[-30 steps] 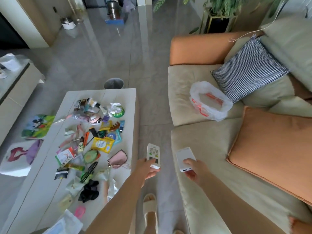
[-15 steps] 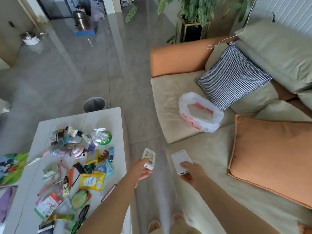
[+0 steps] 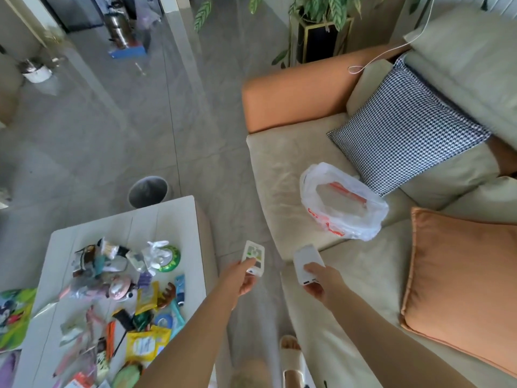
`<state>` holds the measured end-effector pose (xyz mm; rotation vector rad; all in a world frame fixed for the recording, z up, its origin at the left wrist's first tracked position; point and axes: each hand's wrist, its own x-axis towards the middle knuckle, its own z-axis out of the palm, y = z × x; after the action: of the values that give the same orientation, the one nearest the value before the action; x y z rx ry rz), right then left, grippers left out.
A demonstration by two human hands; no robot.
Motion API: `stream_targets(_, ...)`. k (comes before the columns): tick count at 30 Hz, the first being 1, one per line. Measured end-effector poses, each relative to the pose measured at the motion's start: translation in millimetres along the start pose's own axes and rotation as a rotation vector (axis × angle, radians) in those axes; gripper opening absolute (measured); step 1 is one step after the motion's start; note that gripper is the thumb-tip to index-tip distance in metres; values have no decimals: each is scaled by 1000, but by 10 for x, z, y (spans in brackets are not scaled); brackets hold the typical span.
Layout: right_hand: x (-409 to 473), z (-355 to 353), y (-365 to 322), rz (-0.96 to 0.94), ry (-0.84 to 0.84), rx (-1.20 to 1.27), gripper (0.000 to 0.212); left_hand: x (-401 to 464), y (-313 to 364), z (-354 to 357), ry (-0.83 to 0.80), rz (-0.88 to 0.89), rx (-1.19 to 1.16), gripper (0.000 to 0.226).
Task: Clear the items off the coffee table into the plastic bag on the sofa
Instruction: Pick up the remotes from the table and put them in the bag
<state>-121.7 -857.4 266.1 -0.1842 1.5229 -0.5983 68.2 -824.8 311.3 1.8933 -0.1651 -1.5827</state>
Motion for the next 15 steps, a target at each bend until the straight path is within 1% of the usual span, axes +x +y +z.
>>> stream_targets(2, 55, 81, -88, 10, -2, 34, 16, 71, 114, 42, -2, -3, 26, 6)
stream_targets(5, 184, 214, -231, 27, 25, 85, 24, 254, 339, 108, -38, 14, 86, 11)
stream_targets(8, 340, 342, -396, 37, 36, 154, 27, 501, 606, 185, -95, 42, 146, 12)
stream_targets(15, 645, 691, -793, 18, 156, 370, 33, 1100, 1303, 300, -264, 49, 322, 7)
